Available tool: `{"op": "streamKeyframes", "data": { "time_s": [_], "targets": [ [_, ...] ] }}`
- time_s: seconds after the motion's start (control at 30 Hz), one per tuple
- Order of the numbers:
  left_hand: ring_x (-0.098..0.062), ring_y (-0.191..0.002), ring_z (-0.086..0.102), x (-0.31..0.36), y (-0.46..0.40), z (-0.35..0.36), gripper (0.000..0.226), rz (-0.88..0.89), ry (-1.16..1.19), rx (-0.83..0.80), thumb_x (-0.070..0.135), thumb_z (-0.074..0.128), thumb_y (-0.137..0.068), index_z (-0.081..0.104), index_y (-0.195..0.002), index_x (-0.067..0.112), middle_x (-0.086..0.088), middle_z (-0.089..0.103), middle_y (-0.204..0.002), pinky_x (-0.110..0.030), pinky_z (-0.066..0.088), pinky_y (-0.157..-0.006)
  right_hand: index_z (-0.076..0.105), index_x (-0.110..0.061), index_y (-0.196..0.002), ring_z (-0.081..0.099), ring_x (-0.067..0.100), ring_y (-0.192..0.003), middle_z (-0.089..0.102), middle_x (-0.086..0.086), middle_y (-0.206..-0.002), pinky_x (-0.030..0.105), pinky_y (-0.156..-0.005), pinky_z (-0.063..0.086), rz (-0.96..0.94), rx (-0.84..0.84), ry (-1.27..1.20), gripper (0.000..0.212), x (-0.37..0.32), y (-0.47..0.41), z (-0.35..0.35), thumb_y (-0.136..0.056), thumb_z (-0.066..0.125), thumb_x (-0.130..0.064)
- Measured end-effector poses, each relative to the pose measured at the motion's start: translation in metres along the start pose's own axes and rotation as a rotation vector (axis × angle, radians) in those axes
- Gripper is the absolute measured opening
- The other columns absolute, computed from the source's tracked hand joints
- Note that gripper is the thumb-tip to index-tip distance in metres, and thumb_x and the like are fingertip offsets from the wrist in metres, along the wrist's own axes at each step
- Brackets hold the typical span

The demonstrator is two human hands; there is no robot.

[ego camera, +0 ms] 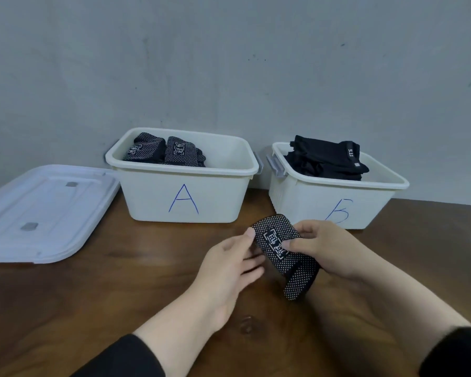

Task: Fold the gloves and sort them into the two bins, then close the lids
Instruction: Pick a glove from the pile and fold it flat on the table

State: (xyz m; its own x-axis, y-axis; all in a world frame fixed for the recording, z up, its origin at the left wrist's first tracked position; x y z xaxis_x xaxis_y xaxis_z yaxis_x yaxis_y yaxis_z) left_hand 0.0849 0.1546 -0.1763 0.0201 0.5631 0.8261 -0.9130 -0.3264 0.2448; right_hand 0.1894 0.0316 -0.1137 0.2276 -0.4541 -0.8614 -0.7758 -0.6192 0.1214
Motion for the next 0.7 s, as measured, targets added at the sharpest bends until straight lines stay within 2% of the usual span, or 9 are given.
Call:
{"op": "streamKeyframes", "data": {
  "time_s": [0.07, 0.1, 0.17, 0.23, 0.3, 0.37, 0.47, 0.63, 0.7],
  "targets": [
    [-0.027, -0.108, 0.070, 0.001, 0.003, 0.010, 0.035, -0.049, 0.079, -0.082, 0.031, 0.062, -0.098, 0.066, -0.121, 0.005, -0.012, 0.074, -0.115, -0.044, 0.053, -0.101, 0.073, -0.006, -0.100, 0.074, 0.009, -0.076, 0.079, 0.001, -0.088, 0.014, -0.066, 0.052, 0.014, 0.008, -0.089, 0.012, 0.000, 0.003, 0.008, -0.088, 0.075, -0.008],
    [-0.027, -0.109, 0.070, 0.004, 0.004, 0.010, 0.034, -0.051, 0.093, -0.091, 0.027, 0.062, -0.097, 0.065, -0.121, 0.004, -0.013, 0.074, -0.115, -0.044, 0.053, -0.100, 0.072, -0.005, -0.102, 0.075, 0.012, -0.080, 0.079, 0.003, -0.091, 0.019, -0.070, 0.056, 0.022, -0.004, -0.127, 0.015, -0.001, 0.005, 0.014, -0.088, 0.075, -0.007],
    [-0.027, -0.108, 0.070, 0.010, 0.004, 0.005, 0.029, -0.044, 0.085, -0.072, 0.022, 0.063, -0.097, 0.066, -0.119, 0.003, -0.012, 0.075, -0.112, -0.042, 0.057, -0.093, 0.069, -0.006, -0.109, 0.075, 0.023, -0.091, 0.078, 0.007, -0.099, 0.037, -0.088, 0.058, 0.046, -0.033, -0.226, 0.026, -0.004, 0.006, 0.025, -0.085, 0.077, -0.009],
    [-0.027, -0.106, 0.069, 0.017, 0.004, -0.001, 0.022, -0.034, 0.049, -0.043, 0.019, 0.062, -0.098, 0.069, -0.115, 0.006, -0.011, 0.075, -0.110, -0.040, 0.059, -0.087, 0.067, -0.010, -0.118, 0.073, 0.029, -0.100, 0.076, 0.012, -0.109, 0.046, -0.094, 0.054, 0.107, -0.085, -0.397, 0.037, -0.006, 0.008, 0.033, -0.083, 0.076, -0.013],
    [-0.027, -0.104, 0.068, 0.022, 0.003, -0.004, 0.020, -0.019, 0.002, -0.036, 0.019, 0.061, -0.099, 0.071, -0.113, 0.008, -0.011, 0.075, -0.111, -0.042, 0.059, -0.087, 0.068, -0.012, -0.123, 0.071, 0.028, -0.108, 0.074, 0.013, -0.118, 0.043, -0.094, 0.054, 0.135, -0.161, -0.474, 0.034, -0.011, 0.012, 0.041, -0.090, 0.068, -0.017],
    [-0.026, -0.100, 0.067, 0.030, 0.002, -0.005, 0.021, 0.004, -0.044, -0.045, 0.020, 0.061, -0.099, 0.072, -0.112, 0.008, -0.013, 0.074, -0.112, -0.042, 0.060, -0.086, 0.069, -0.007, -0.122, 0.067, 0.033, -0.116, 0.071, 0.018, -0.123, 0.047, -0.104, 0.048, 0.136, -0.202, -0.471, 0.030, -0.014, 0.015, 0.042, -0.095, 0.062, -0.018],
    [-0.022, -0.097, 0.068, 0.041, 0.001, -0.002, 0.023, 0.026, -0.092, -0.105, 0.022, 0.061, -0.100, 0.072, -0.115, 0.008, -0.012, 0.074, -0.111, -0.041, 0.059, -0.086, 0.065, 0.001, -0.123, 0.062, 0.039, -0.117, 0.065, 0.027, -0.128, 0.054, -0.112, 0.038, 0.137, -0.217, -0.460, 0.035, -0.016, 0.014, 0.041, -0.094, 0.067, -0.018],
    [-0.025, -0.098, 0.068, 0.058, 0.000, 0.003, 0.031, 0.008, -0.012, -0.201, 0.023, 0.060, -0.099, 0.068, -0.121, 0.002, -0.017, 0.072, -0.117, -0.046, 0.058, -0.091, 0.053, 0.008, -0.131, 0.060, 0.041, -0.113, 0.058, 0.032, -0.134, 0.058, -0.110, 0.040, 0.097, -0.247, -0.467, 0.056, -0.037, 0.010, 0.043, -0.090, 0.074, -0.025],
    [-0.020, -0.088, 0.069, 0.069, 0.003, 0.003, 0.031, 0.038, -0.008, -0.217, 0.021, 0.060, -0.100, 0.068, -0.120, 0.000, -0.013, 0.074, -0.110, -0.043, 0.059, -0.086, 0.054, 0.006, -0.131, 0.064, 0.036, -0.108, 0.062, 0.028, -0.132, 0.049, -0.099, 0.051, 0.099, -0.256, -0.519, 0.049, -0.044, 0.010, 0.047, -0.094, 0.069, -0.023]
  ]
}}
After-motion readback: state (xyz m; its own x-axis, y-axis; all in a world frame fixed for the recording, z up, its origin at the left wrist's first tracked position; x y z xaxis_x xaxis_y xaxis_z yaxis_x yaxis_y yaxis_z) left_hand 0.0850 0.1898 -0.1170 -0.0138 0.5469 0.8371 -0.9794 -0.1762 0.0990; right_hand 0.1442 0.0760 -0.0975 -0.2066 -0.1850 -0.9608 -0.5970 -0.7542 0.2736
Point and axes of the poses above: each hand's wrist, its own y-axis away from the middle knuckle, its own z-axis out of the palm, x = y × z, the point moved 10 cm from there along -y, towards the middle knuckle
